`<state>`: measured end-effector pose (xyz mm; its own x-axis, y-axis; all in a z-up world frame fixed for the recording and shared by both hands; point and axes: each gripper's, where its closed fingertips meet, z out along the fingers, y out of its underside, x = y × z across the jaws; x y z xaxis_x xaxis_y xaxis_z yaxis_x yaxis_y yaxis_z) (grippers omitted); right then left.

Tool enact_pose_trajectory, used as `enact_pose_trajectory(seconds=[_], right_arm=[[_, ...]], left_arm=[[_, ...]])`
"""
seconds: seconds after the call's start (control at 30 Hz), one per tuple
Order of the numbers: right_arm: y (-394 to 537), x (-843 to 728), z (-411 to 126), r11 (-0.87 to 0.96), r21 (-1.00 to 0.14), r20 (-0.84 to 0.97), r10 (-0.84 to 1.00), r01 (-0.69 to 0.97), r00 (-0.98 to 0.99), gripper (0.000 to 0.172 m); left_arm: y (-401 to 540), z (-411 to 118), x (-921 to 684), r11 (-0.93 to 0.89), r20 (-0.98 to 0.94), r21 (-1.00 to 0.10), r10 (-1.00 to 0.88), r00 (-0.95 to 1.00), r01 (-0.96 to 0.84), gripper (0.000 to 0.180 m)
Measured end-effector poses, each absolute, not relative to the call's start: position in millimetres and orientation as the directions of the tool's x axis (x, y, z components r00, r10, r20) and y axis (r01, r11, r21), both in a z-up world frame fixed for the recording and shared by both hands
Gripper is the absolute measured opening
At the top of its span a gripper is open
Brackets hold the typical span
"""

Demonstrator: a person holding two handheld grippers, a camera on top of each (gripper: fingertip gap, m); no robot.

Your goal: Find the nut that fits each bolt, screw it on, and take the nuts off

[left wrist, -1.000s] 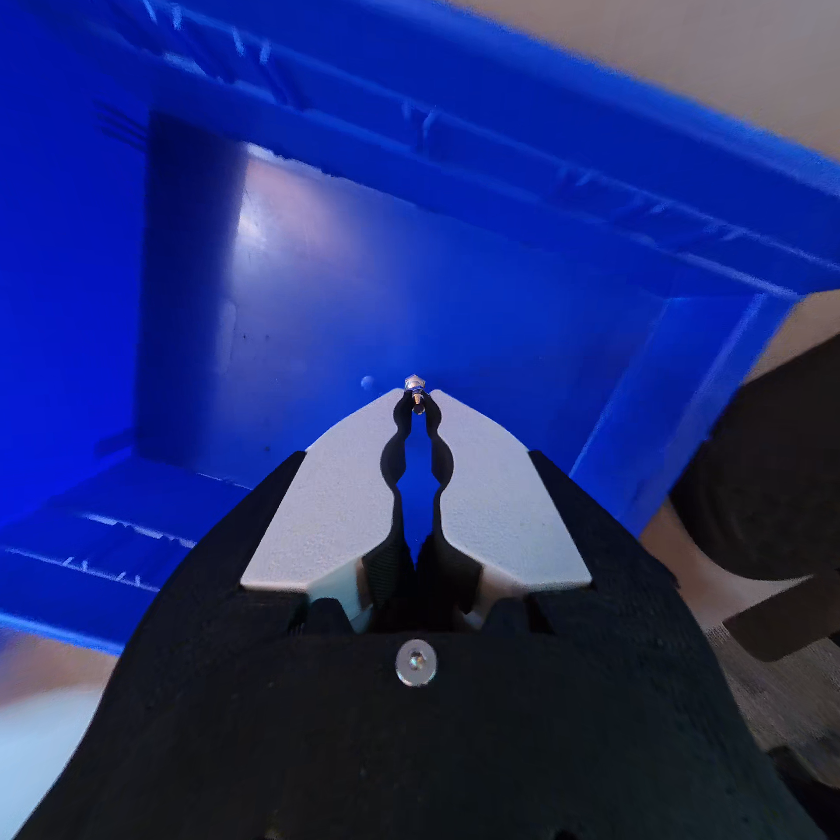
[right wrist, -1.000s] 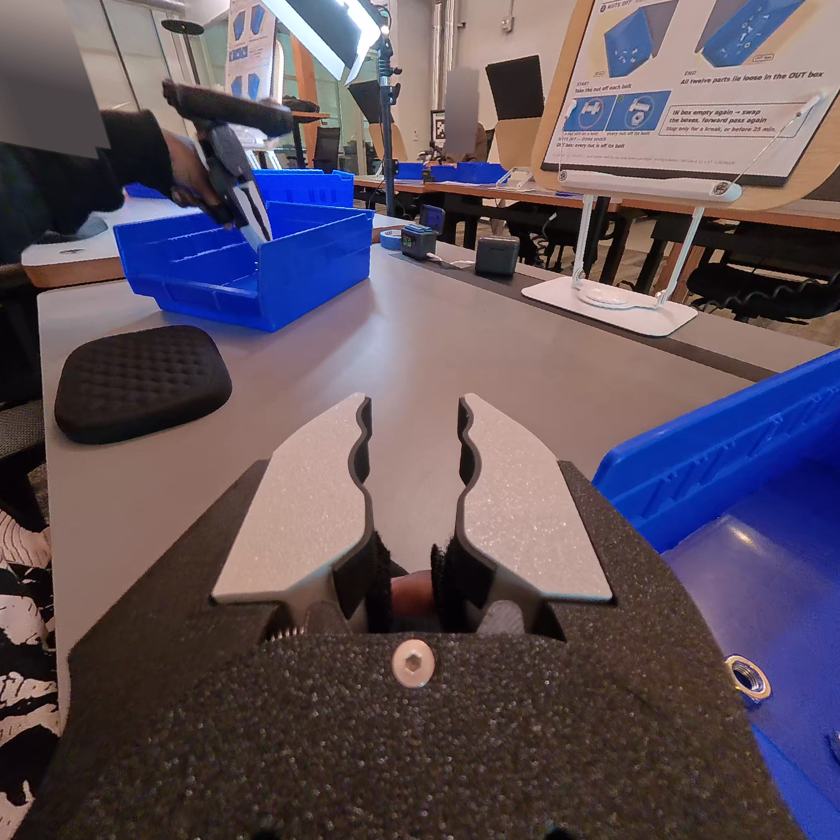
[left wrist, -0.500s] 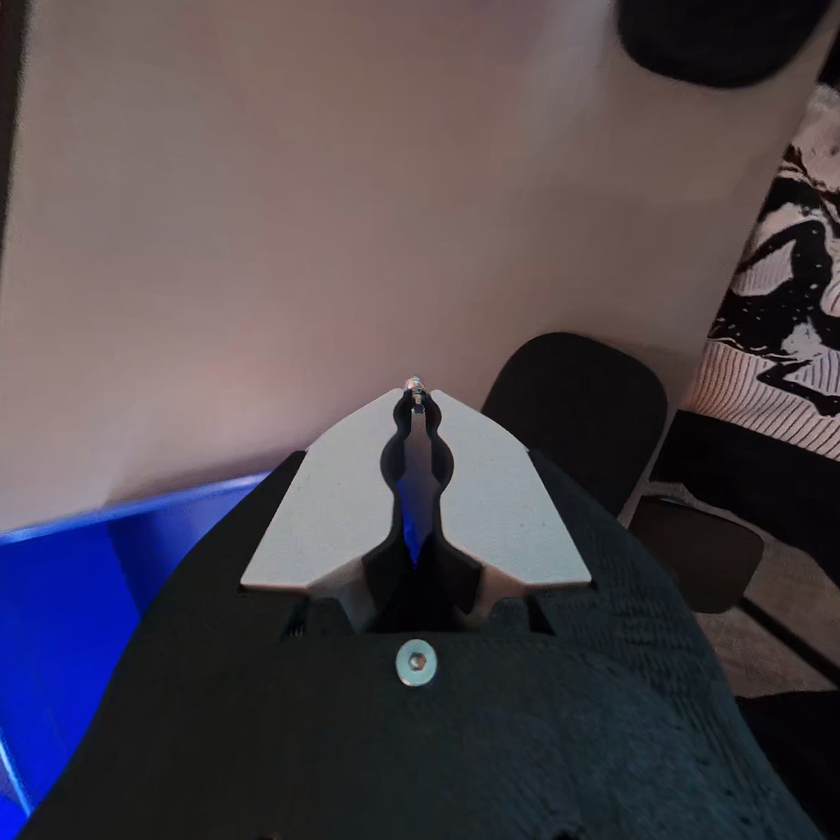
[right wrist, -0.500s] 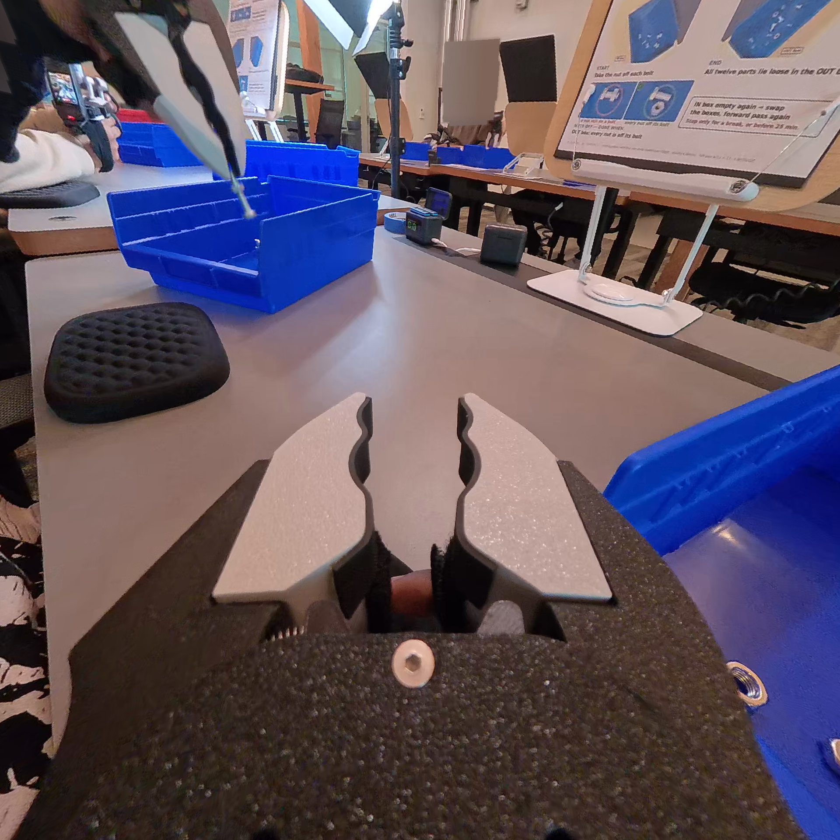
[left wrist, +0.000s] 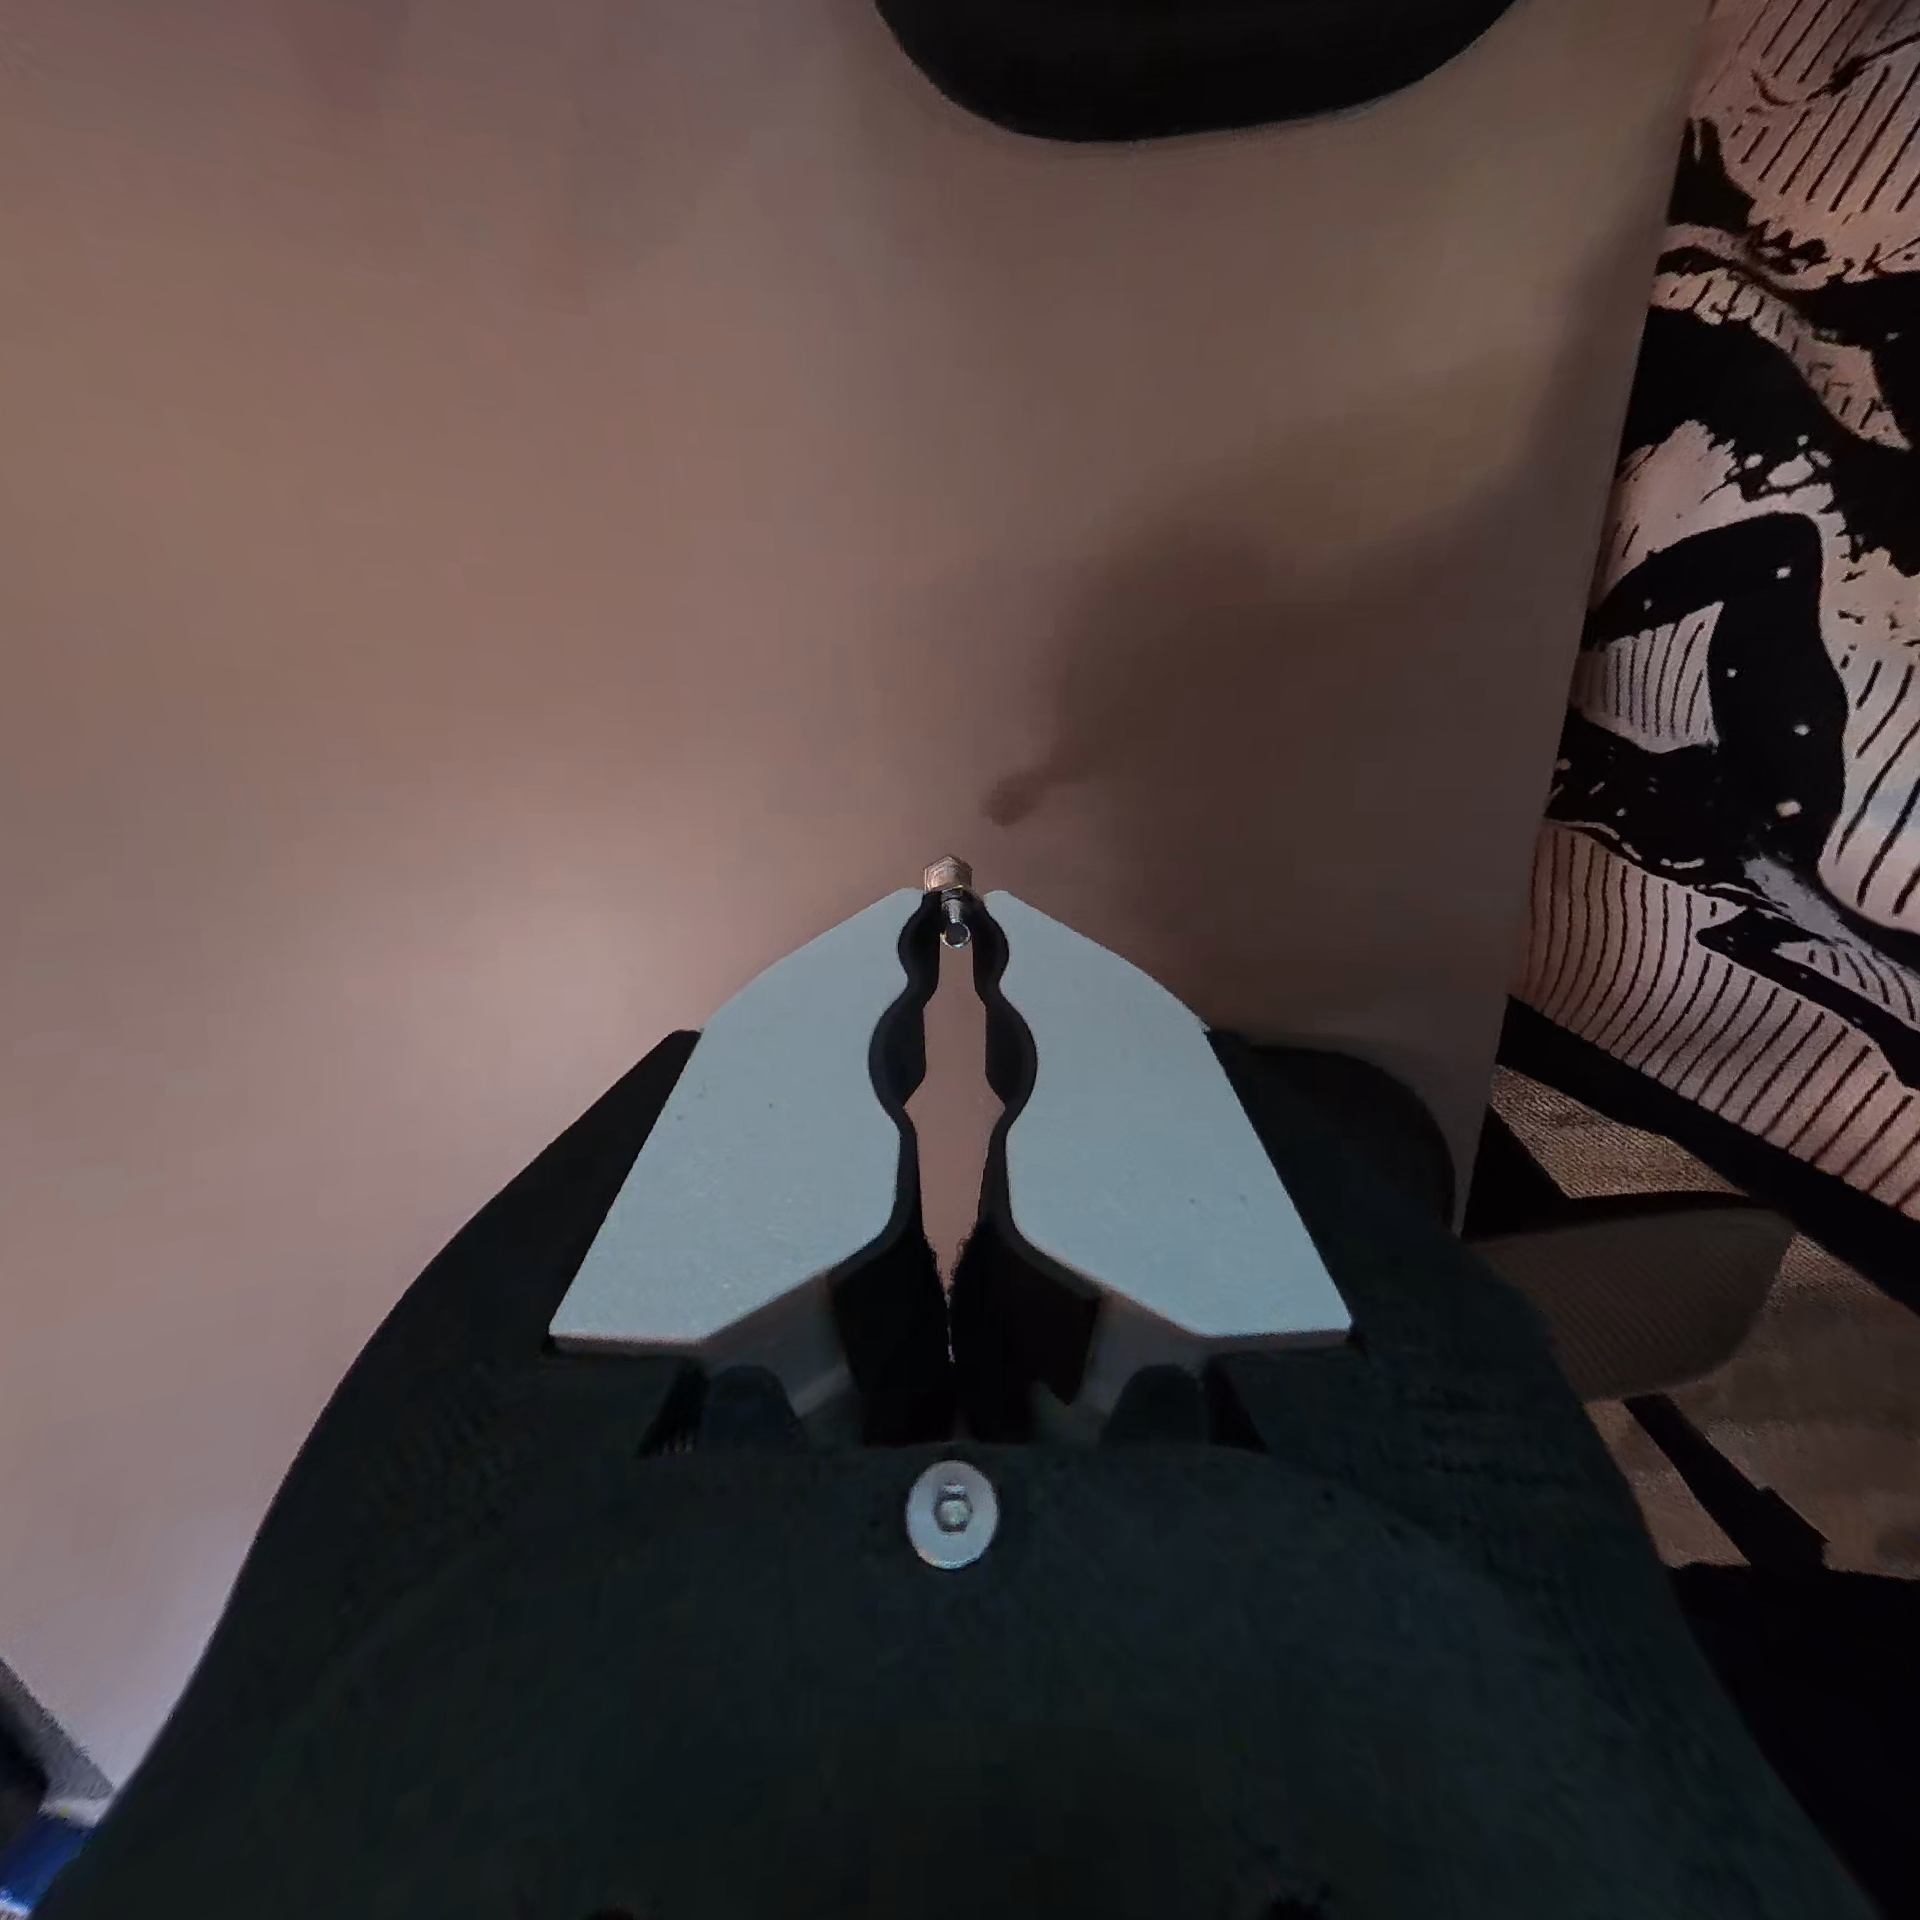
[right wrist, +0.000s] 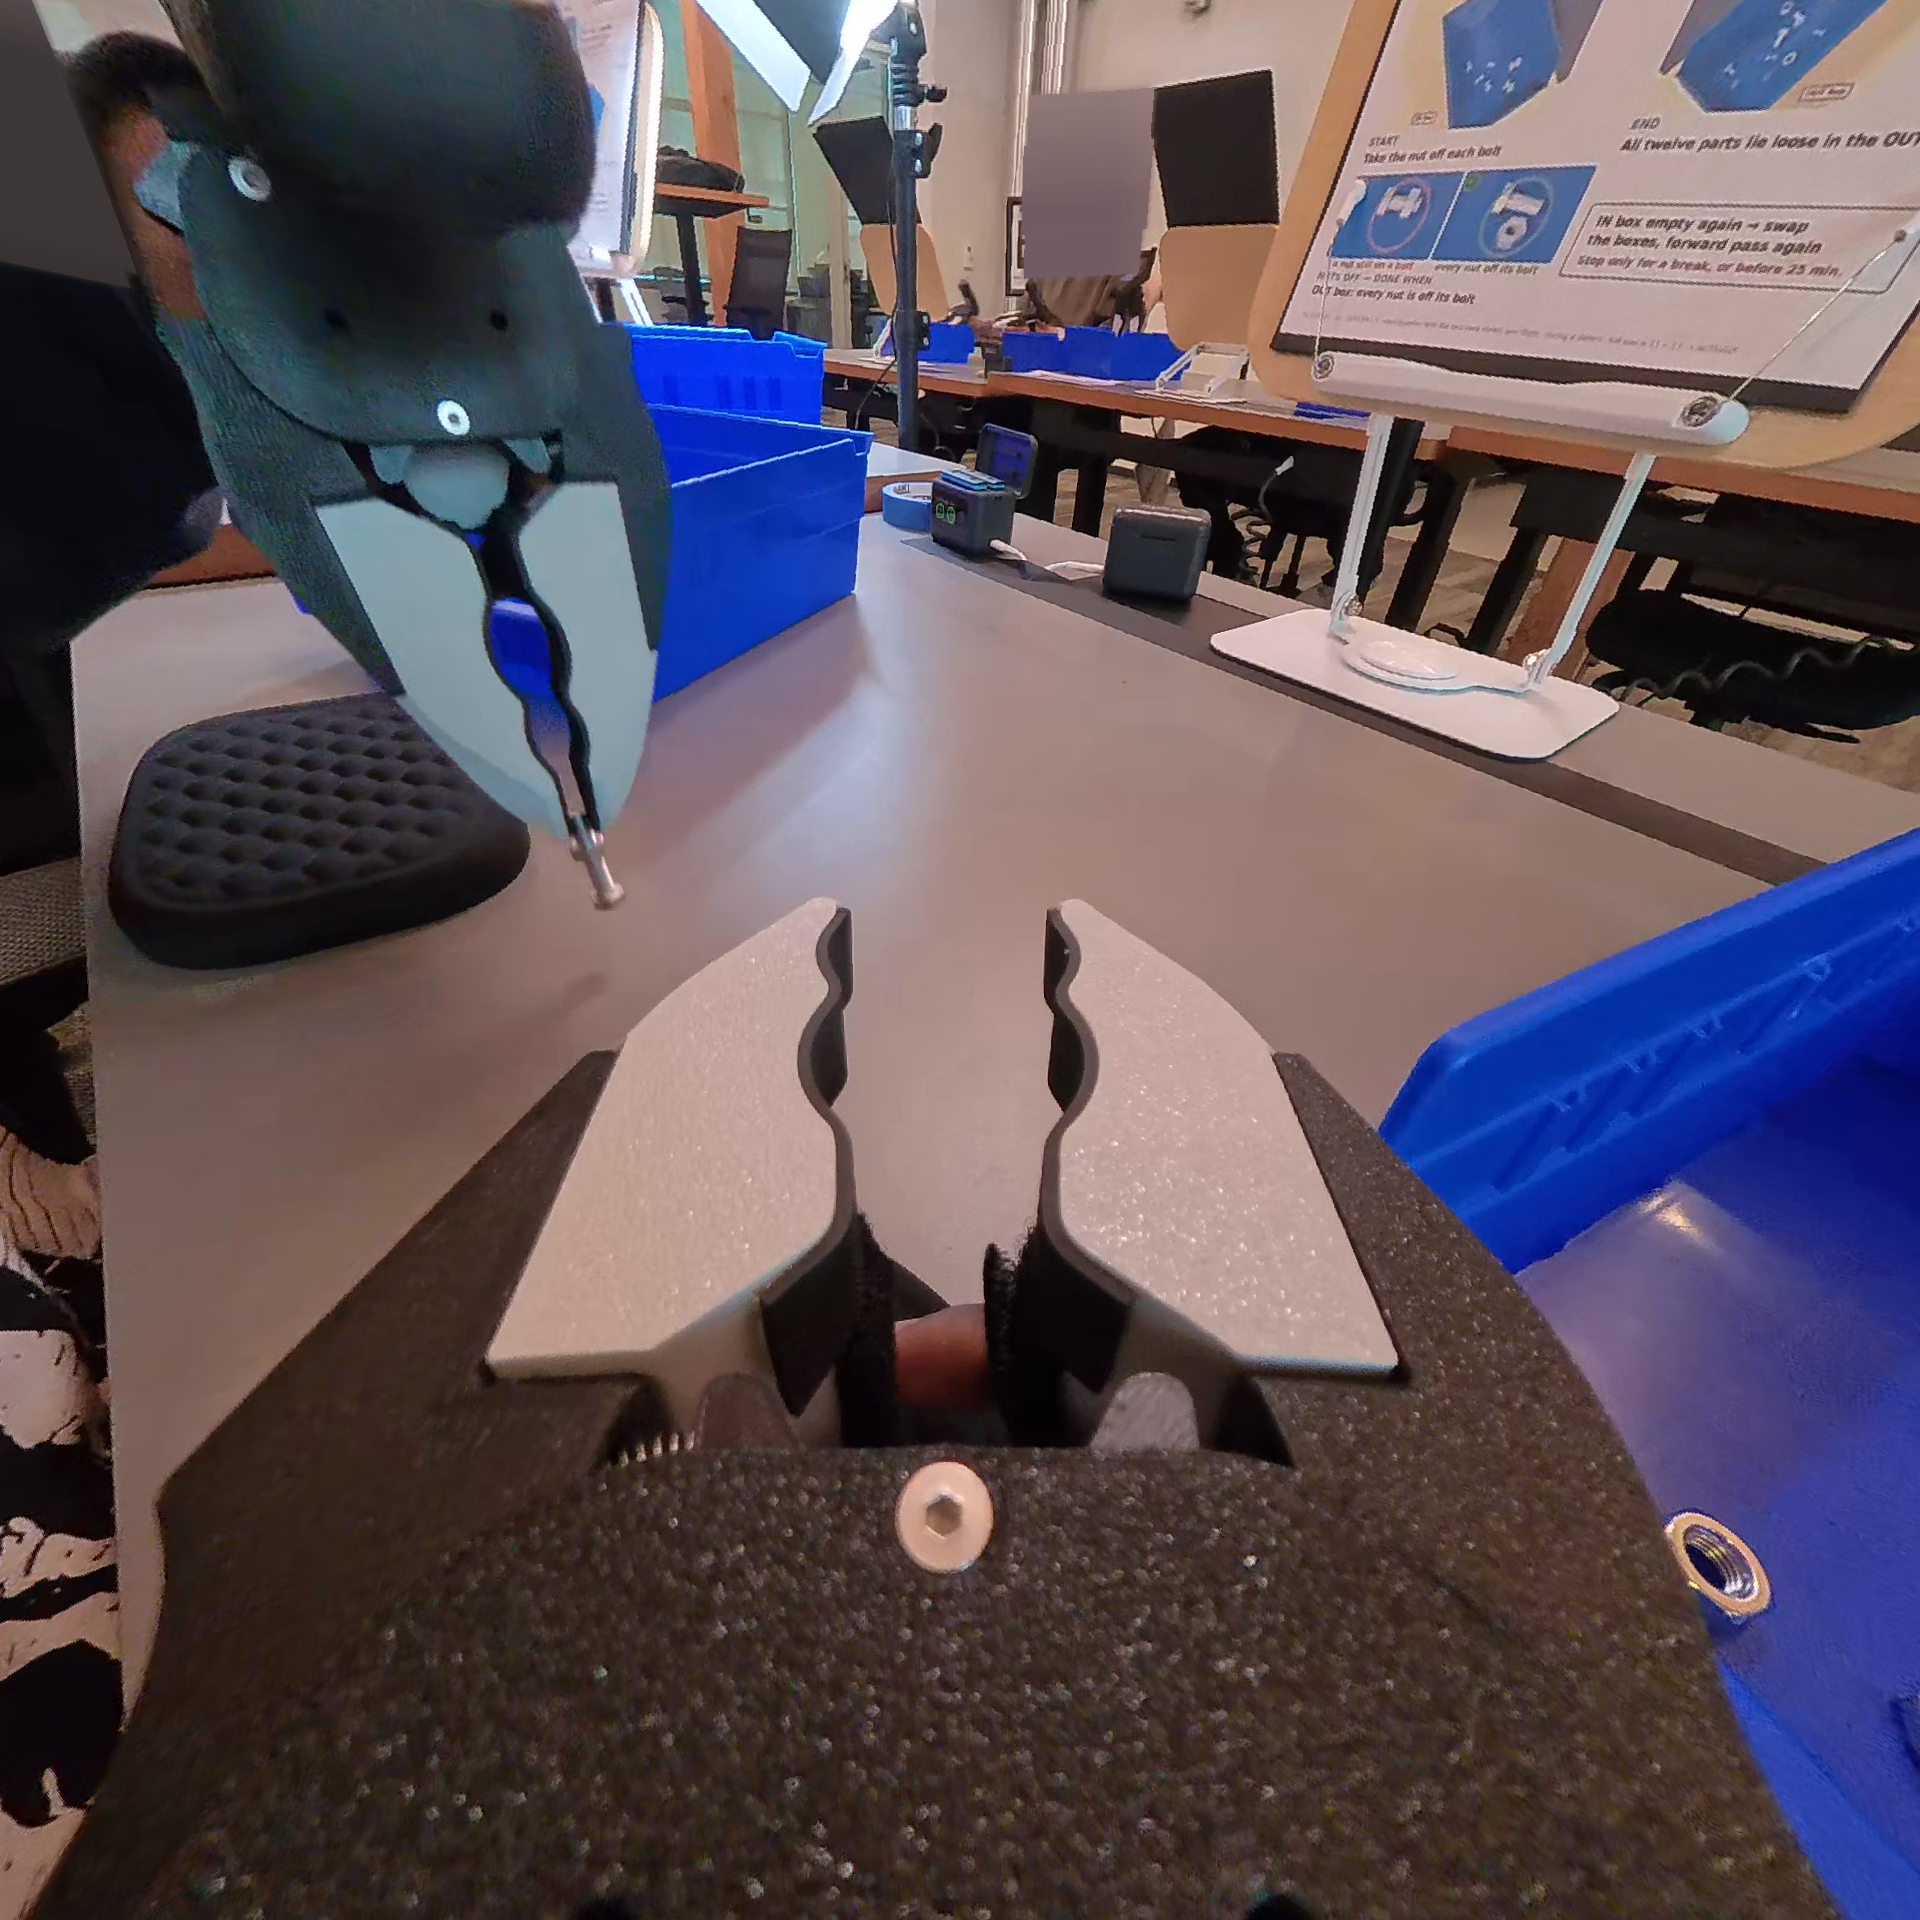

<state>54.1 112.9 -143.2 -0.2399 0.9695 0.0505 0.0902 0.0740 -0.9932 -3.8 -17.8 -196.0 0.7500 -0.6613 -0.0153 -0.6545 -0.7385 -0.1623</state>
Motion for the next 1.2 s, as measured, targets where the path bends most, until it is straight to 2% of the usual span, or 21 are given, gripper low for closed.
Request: enact_pose_trajectory(seconds=[0.03,0.47,0.8,0.9,1.0,1.1,1.13,1.2], right_arm=[[113,54,-143,0.073,-0.994,0.050,0.969,0.088,-0.240,0.036],[113,55,-141,0.069,-0.995,0.049,0.970,0.076,-0.239,0.035],[113,55,-141,0.068,-0.995,0.049,0.970,0.076,-0.239,0.035],[113,55,-141,0.067,-0.995,0.048,0.970,0.073,-0.239,0.035],[113,55,-142,0.064,-0.995,0.043,0.969,0.080,-0.242,0.035],[111,54,-144,0.080,-0.992,0.055,0.968,0.093,-0.246,0.035],[110,53,-145,0.089,-0.991,0.061,0.967,0.100,-0.249,0.035],[107,52,-148,0.114,-0.986,0.078,0.962,0.124,-0.263,0.035]], left_arm=[[-17,-198,-2,-0.736,-0.010,-0.154,-0.666,0.746,-0.659,0.006],[-19,-215,2,-0.736,0.018,-0.098,-0.675,0.738,-0.670,0.006],[-22,-215,0,-0.761,0.034,-0.143,-0.643,0.765,-0.633,0.018],[-18,-204,-1,-0.783,0.024,-0.291,-0.580,0.814,-0.549,0.027],[-9,-189,0,-0.740,0.016,-0.545,-0.480,0.877,-0.395,0.040],[-1,-159,3,-0.501,0.034,-0.844,-0.406,0.913,-0.191,0.046],[-1,-146,2,-0.387,0.051,-0.915,-0.383,0.923,-0.110,0.051],[-10,-125,-1,-0.187,0.098,-0.982,-0.358,0.929,0.031,0.057]])
